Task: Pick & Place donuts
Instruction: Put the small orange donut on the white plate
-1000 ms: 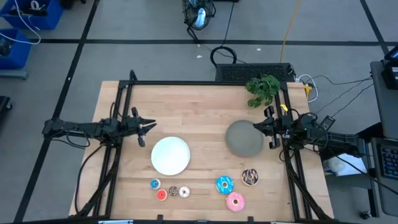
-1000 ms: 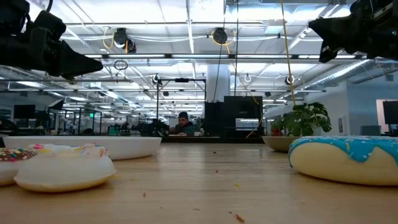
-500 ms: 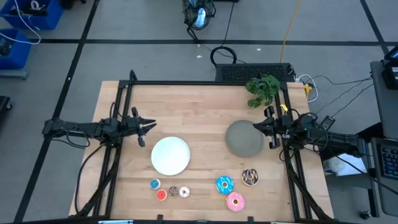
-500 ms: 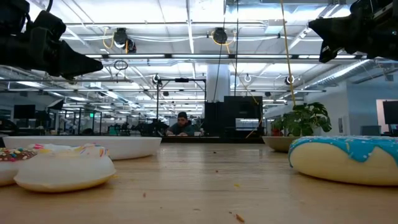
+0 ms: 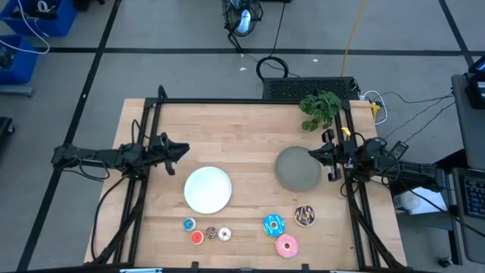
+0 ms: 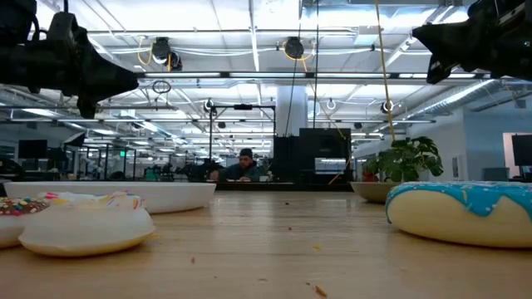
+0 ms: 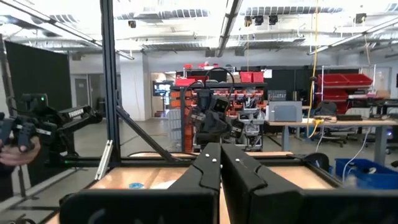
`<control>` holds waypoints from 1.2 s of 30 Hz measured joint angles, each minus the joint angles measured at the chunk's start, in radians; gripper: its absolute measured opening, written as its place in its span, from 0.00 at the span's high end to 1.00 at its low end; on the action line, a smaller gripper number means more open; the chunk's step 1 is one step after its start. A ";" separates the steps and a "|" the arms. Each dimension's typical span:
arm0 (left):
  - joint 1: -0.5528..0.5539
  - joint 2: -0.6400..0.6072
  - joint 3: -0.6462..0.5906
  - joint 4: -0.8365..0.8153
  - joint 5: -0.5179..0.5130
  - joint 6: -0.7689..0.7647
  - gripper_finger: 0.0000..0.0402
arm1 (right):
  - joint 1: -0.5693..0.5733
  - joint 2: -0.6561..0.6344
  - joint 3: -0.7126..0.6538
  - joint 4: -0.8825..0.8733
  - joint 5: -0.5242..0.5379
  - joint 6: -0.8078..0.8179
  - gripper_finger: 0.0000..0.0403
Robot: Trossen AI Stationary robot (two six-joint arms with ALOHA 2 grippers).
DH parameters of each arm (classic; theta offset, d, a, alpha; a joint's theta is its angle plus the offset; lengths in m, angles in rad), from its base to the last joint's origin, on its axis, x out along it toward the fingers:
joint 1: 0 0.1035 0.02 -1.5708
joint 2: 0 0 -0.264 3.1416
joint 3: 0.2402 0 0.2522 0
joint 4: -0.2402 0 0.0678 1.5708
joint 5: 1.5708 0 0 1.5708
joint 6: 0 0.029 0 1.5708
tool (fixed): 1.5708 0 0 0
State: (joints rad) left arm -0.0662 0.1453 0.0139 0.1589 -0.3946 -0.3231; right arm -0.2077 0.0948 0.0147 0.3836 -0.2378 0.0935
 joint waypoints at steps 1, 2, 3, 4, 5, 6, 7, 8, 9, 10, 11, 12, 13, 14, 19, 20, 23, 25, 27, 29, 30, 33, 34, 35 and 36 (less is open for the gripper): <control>0.000 0.001 0.000 -0.005 0.001 0.009 0.82 | 0.000 0.000 0.000 0.001 0.000 0.010 1.00; 0.000 0.001 0.000 -0.007 0.006 0.032 0.82 | 0.000 0.000 0.000 0.002 0.000 0.025 1.00; 0.000 0.001 0.002 -0.008 0.017 0.062 0.82 | 0.000 0.000 0.000 0.002 0.000 0.037 1.00; -0.003 0.001 0.010 -0.016 0.037 0.081 0.82 | 0.000 0.000 0.000 0.002 0.000 0.047 1.00; -0.007 0.009 0.023 -0.028 0.051 0.087 0.82 | 0.000 0.000 0.000 0.003 0.001 0.050 1.00; -0.016 0.022 0.046 -0.051 0.054 0.086 0.82 | 0.000 0.000 0.000 0.008 0.004 0.051 1.00; -0.027 0.039 0.075 -0.088 0.047 0.076 0.82 | 0.000 0.000 0.000 0.012 0.019 0.049 1.00; -0.040 0.065 0.113 -0.135 0.025 0.060 0.82 | 0.000 0.000 0.000 0.014 0.042 0.048 1.00; -0.055 0.099 0.154 -0.187 0.000 0.042 0.82 | 0.000 0.000 0.000 0.012 0.057 0.047 1.00; -0.071 0.139 0.198 -0.240 -0.020 0.029 0.83 | -0.001 0.000 0.000 0.005 0.059 0.047 1.00; -0.088 0.187 0.244 -0.286 -0.032 0.024 0.85 | 0.000 0.001 0.000 -0.005 0.057 0.046 1.00; -0.104 0.236 0.288 -0.325 -0.042 0.023 0.87 | 0.000 0.002 0.000 -0.014 0.054 0.045 1.00; -0.120 0.287 0.334 -0.363 -0.047 0.026 0.89 | 0.000 0.002 0.000 -0.018 0.054 0.043 1.00; -0.136 0.341 0.380 -0.392 -0.050 0.033 0.92 | 0.000 0.002 0.000 -0.018 0.054 0.033 1.00; -0.181 0.592 0.638 -0.660 -0.075 -0.005 0.98 | 0.000 0.002 0.000 -0.053 0.054 -0.034 1.00; -0.188 0.637 0.692 -0.735 -0.079 -0.033 0.98 | 0.000 0.002 0.000 -0.057 0.054 -0.037 1.00; -0.220 0.754 0.838 -0.985 -0.056 -0.163 0.95 | 0.000 0.006 0.000 -0.067 0.053 -0.032 1.00; -0.250 0.823 0.912 -1.136 0.000 -0.219 0.95 | 0.000 0.010 0.000 -0.088 0.051 -0.015 1.00; -0.285 0.877 0.967 -1.237 0.042 -0.248 0.95 | 0.000 0.011 0.000 -0.117 0.051 -0.011 1.00; -0.318 0.920 1.003 -1.309 0.055 -0.278 0.95 | 0.000 0.013 0.000 -0.127 0.052 -0.012 1.00; -0.333 0.941 1.020 -1.333 0.056 -0.285 0.95 | 0.000 0.013 0.000 -0.127 0.055 -0.011 1.00; -0.389 0.993 1.050 -1.331 0.069 -0.270 0.95 | 0.000 0.013 0.000 -0.085 0.055 0.014 1.00; -0.412 1.010 1.054 -1.323 0.069 -0.271 0.95 | 0.000 0.013 0.000 -0.065 0.055 0.026 1.00; -0.434 1.028 1.054 -1.313 0.071 -0.279 0.95 | 0.000 0.013 0.000 -0.050 0.055 0.034 1.00; -0.453 1.047 1.054 -1.299 0.078 -0.287 0.95 | 0.000 0.013 0.000 -0.041 0.055 0.042 1.00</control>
State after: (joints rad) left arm -0.5194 1.1926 1.0683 -1.1405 -0.3171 -0.6105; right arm -0.2077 0.1080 0.0151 0.3422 -0.1825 0.1350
